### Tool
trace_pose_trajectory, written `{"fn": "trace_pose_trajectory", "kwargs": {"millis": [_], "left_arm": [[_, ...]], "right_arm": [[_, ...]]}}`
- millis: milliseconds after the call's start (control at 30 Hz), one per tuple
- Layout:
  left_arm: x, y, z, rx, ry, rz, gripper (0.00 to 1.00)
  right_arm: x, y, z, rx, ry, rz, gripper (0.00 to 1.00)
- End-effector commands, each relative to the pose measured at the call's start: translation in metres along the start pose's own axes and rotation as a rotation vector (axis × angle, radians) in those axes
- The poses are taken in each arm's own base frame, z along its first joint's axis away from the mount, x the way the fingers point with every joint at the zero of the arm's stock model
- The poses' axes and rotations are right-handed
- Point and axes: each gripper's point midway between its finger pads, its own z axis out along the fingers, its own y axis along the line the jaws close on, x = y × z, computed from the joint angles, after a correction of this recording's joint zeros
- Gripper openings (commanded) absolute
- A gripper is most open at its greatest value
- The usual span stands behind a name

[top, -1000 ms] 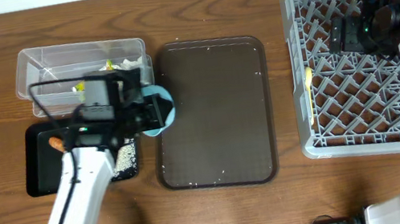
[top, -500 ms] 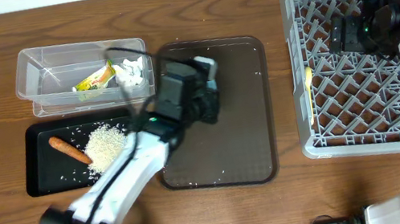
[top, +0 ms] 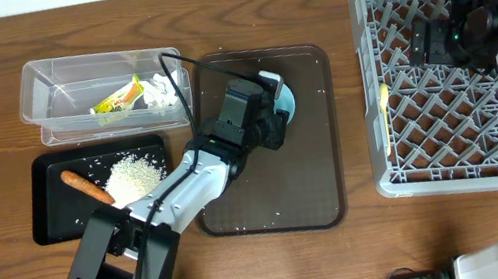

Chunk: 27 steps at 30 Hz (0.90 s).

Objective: Sort waste into correct bins and load items into the dishwasher rack
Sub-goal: 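Set emptied bowl back on brown tray with left gripper, then grasp white bowl rim with right gripper and lift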

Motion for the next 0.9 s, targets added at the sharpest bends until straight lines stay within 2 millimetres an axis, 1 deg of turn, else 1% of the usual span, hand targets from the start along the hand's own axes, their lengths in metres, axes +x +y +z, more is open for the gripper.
{"fn": "trace_pose_trajectory", "kwargs": {"millis": [0,67,133,233,367,500,533,600,733,800,833,867], "left_arm": [[-0.003,0.006,-0.008,-0.022,0.001,-0.009,0.55],[0.001,0.009,-0.016,-0.030,0.029,-0.017,0.56],[0.004,0.012,-0.027,-0.042,0.051,-0.028,0.56],[0.003,0.020,-0.052,-0.063,0.064,-0.052,0.57],[-0.005,0.039,-0.091,-0.109,0.041,-0.101,0.57],[-0.005,0.062,-0.124,-0.163,0.032,-0.160,0.58],[-0.002,0.070,-0.132,-0.182,0.035,-0.182,0.58],[0.003,0.081,-0.140,-0.207,0.045,-0.222,0.58],[0.021,0.101,-0.150,-0.256,0.097,-0.337,0.60],[0.030,0.108,-0.153,-0.272,0.124,-0.364,0.61],[0.032,0.110,-0.155,-0.277,0.132,-0.373,0.61],[0.036,0.112,-0.156,-0.283,0.142,-0.384,0.61]], "right_arm": [[-0.003,0.006,-0.001,-0.012,-0.010,-0.013,0.94],[-0.004,0.014,-0.001,-0.035,-0.017,-0.019,0.94],[-0.006,0.027,-0.002,-0.080,-0.029,-0.038,0.94],[-0.013,0.052,-0.003,-0.149,-0.064,-0.078,0.94],[-0.019,0.094,-0.004,-0.222,-0.118,-0.179,0.94],[-0.016,0.136,0.003,-0.272,-0.134,-0.263,0.94],[-0.012,0.148,0.009,-0.284,-0.126,-0.287,0.94],[-0.003,0.166,0.021,-0.297,-0.099,-0.324,0.94],[0.021,0.197,0.056,-0.309,-0.017,-0.390,0.90],[0.031,0.209,0.074,-0.310,0.018,-0.411,0.85],[0.035,0.213,0.082,-0.310,0.032,-0.420,0.81],[0.041,0.218,0.095,-0.306,0.053,-0.423,0.72]]}}
